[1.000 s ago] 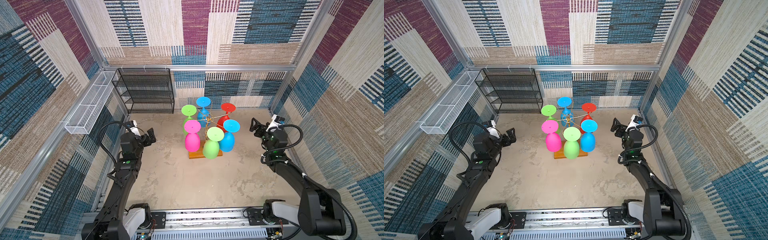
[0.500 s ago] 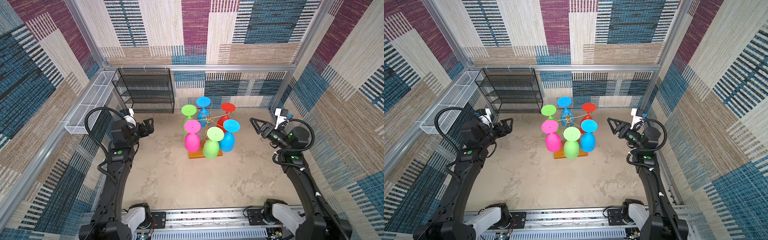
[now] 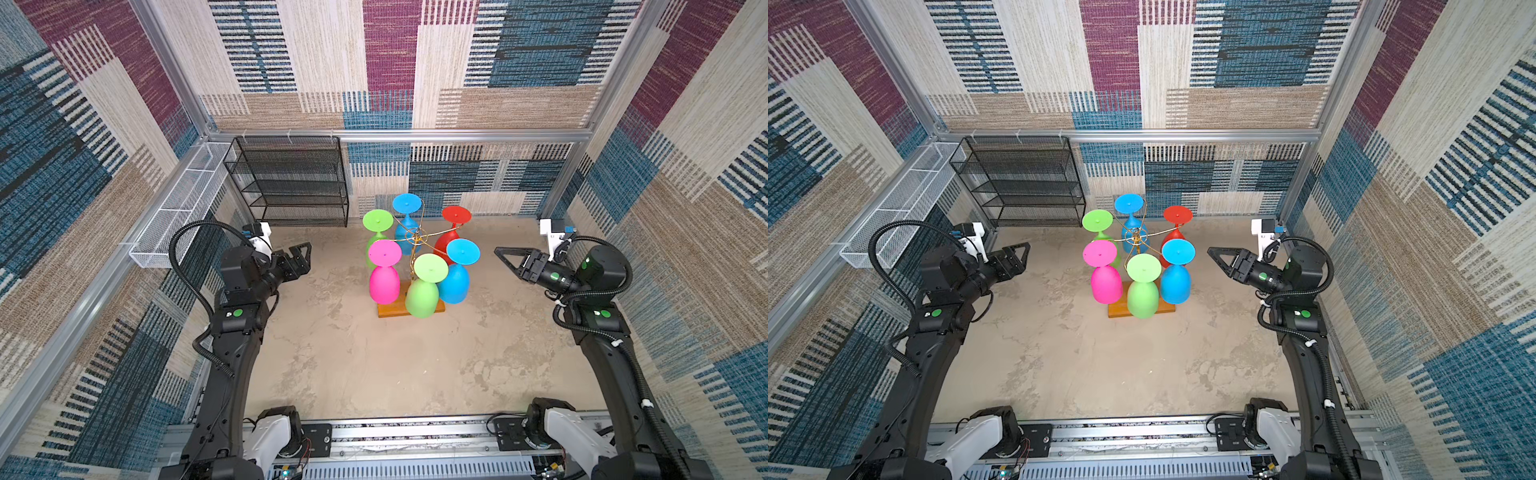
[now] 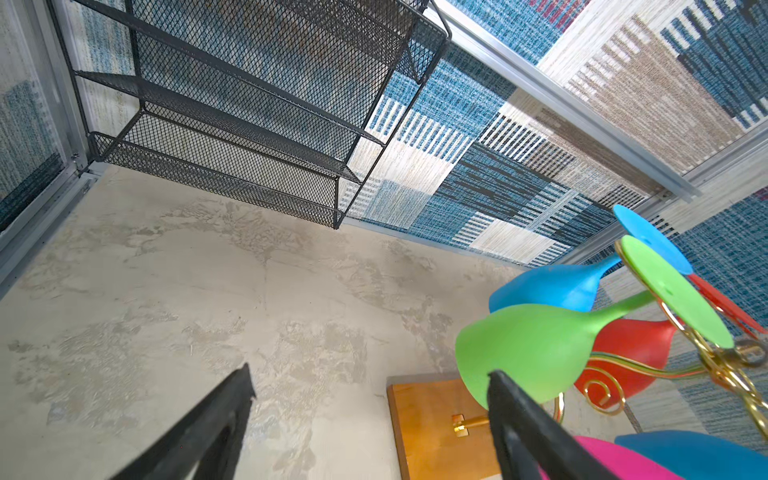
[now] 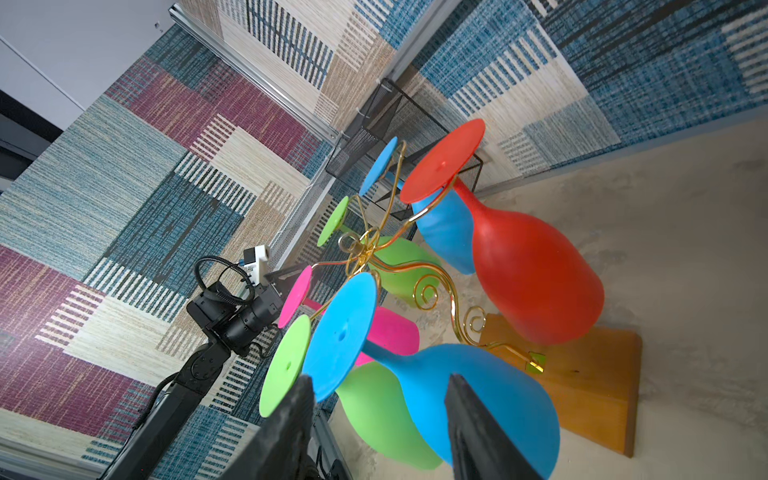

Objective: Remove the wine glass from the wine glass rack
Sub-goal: 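Raise both arms, moving the right gripper toward the blue glass nearest it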

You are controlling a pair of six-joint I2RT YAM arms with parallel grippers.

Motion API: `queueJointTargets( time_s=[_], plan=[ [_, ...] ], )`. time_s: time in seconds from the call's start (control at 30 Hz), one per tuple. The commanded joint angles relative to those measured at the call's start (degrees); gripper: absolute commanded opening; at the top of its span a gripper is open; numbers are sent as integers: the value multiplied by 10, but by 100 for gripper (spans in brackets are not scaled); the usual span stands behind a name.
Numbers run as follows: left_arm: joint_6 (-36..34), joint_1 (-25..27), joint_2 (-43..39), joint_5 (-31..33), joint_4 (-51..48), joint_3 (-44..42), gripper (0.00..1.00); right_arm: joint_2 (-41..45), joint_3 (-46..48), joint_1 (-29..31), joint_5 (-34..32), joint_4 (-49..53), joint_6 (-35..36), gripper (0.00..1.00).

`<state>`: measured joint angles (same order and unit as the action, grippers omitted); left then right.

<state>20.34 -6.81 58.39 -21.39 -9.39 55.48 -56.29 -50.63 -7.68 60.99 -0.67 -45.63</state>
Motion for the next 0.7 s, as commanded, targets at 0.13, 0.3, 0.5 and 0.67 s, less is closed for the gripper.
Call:
queueJointTargets(
  time_s=[0.13,0.3,0.5,0.67],
  plan=[
    [-4,0,-15,-15,0,-10,91,-38,-26,55,9,-17,-21,51],
    [1,0,-21,-17,6,-16,91,-45,-26,68,6,-32,-35,48],
    [5,0,-21,-19,11,-20,91,-47,-19,73,7,-59,-56,41],
    [8,0,-21,-22,16,-23,91,-57,-20,77,7,-63,-62,40]
  ],
)
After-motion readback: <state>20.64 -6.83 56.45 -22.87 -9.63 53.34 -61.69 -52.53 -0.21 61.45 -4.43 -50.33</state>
